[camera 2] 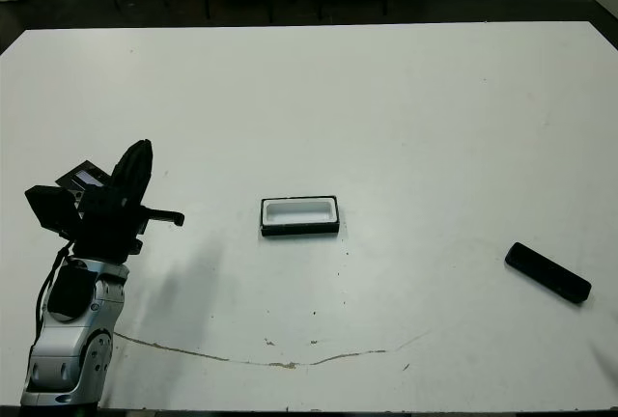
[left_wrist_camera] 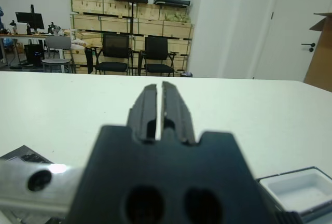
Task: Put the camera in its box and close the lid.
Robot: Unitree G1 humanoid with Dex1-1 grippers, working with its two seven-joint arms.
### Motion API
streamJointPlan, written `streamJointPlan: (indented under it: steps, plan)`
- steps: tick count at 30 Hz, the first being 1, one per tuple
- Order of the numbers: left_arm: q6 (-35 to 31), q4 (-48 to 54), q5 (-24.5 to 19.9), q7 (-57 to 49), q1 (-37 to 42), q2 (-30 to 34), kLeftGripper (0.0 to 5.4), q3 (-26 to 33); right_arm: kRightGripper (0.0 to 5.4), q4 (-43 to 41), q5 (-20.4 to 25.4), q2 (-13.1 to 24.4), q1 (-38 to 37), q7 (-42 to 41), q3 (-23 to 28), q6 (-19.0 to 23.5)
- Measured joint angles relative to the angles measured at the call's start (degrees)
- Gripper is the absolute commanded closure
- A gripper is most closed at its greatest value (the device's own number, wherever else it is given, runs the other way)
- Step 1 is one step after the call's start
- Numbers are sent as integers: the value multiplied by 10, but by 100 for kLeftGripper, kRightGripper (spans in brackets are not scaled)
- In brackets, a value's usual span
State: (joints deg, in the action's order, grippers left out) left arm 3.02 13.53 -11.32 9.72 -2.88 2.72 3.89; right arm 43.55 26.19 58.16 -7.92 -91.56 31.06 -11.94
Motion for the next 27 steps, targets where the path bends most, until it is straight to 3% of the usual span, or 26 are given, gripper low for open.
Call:
streamJointPlan:
  steps: [9,16,23,27]
  plan:
    - [-1,-1,2,0,0,0,540,0,3,48,-19,-18,33,0,-64,6]
    - [-1,0,4,-1,0,0,540,-1,3,75,-54,-30,58,21,-102,-3]
    - [0,-1,3,0,0,0,540,-1,3,94,-55,-45,78,32,-119,-31]
    - [0,-2,4,0,0,0,540,-1,3,82,-54,-52,81,53,-127,-18]
